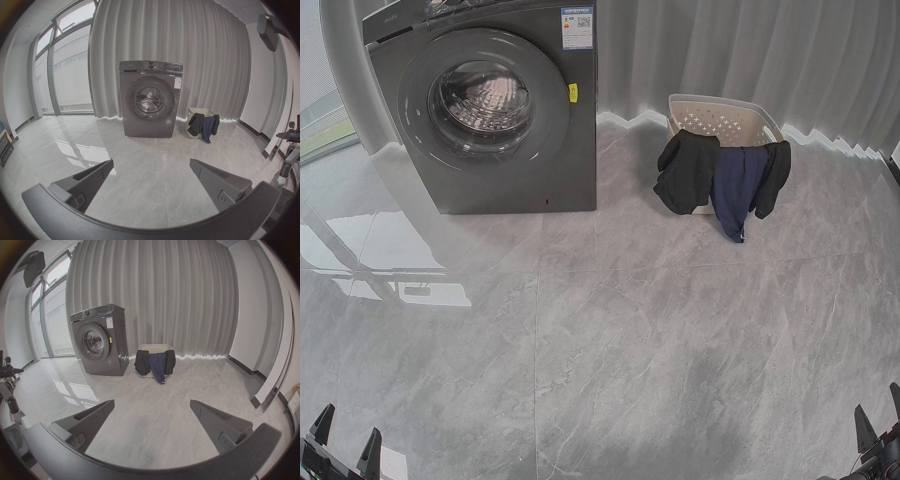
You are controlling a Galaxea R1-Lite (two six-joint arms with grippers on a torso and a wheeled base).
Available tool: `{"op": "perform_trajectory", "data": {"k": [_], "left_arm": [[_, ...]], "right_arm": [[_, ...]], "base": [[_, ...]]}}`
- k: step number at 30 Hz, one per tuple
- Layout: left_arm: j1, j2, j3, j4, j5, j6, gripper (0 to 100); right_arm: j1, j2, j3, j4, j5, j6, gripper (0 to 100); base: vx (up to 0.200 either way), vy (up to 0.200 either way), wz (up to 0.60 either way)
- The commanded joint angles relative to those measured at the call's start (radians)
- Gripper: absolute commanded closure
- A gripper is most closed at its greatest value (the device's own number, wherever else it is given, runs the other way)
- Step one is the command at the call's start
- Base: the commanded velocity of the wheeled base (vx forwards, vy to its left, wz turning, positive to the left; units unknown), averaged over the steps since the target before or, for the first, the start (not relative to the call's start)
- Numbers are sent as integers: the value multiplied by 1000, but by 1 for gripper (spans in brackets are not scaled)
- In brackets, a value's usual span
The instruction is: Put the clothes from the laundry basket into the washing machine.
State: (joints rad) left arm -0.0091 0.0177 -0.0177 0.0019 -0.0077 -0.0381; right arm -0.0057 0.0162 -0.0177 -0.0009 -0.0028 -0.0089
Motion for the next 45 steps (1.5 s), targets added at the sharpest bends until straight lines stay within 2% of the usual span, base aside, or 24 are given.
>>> {"op": "perform_trajectory", "data": {"k": [1,27,36,45], "left_arm": [[0,-18,16,0,0,0,0],[0,-18,16,0,0,-2,0],[0,-18,16,0,2,-8,0],[0,-18,16,0,2,-8,0]], "right_arm": [[0,-16,18,-1,-2,0,0],[0,-16,18,-1,-2,0,0],[0,-16,18,-1,-2,0,0],[0,-16,18,-1,0,-2,0]], "base": [[200,0,0],[200,0,0],[0,0,0],[0,-200,0]]}}
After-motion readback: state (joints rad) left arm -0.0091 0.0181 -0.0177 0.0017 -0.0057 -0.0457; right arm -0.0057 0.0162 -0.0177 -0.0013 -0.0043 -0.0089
